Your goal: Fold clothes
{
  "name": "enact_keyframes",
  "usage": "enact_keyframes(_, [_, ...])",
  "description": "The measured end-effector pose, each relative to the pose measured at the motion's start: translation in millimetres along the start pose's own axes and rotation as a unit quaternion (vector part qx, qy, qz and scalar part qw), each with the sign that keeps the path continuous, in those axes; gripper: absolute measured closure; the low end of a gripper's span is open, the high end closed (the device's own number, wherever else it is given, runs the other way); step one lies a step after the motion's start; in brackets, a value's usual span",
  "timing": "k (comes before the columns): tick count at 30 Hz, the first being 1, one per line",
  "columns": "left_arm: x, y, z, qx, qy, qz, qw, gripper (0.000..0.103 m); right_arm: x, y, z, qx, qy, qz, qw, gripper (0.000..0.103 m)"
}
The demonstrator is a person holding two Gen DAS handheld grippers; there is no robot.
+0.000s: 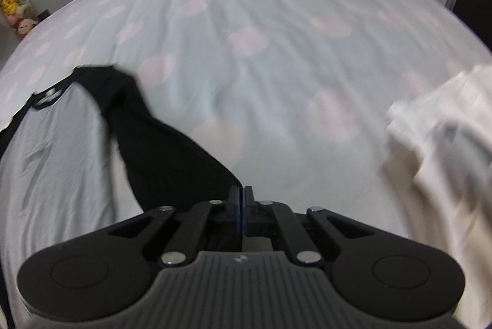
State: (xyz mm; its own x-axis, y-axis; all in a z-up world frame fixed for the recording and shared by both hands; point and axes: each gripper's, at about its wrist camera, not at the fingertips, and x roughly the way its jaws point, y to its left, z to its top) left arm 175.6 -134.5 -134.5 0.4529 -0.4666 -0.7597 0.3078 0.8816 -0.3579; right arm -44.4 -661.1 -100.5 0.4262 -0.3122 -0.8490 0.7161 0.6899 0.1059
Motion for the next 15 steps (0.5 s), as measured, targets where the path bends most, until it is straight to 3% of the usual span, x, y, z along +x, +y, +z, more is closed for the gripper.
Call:
enact_keyframes(8, [13,0,1,-0.008,0.017,0.010,0.9998,0.061,27,-46,45,0.018,-0.007,-0.048,0.999,0.101])
enact_keyframes(12, [18,2,1,-0.013,0.025,0.017,0.9995,0.061,41,-53,44,0.015,-0.005,-0.030,0.999,0.100])
enact_keyframes(15, [19,3,1,-0.016,0.026,0.017,0.9994,0.061,38,-55,40,0.013,-0.004,-0.011,1.000,0.093])
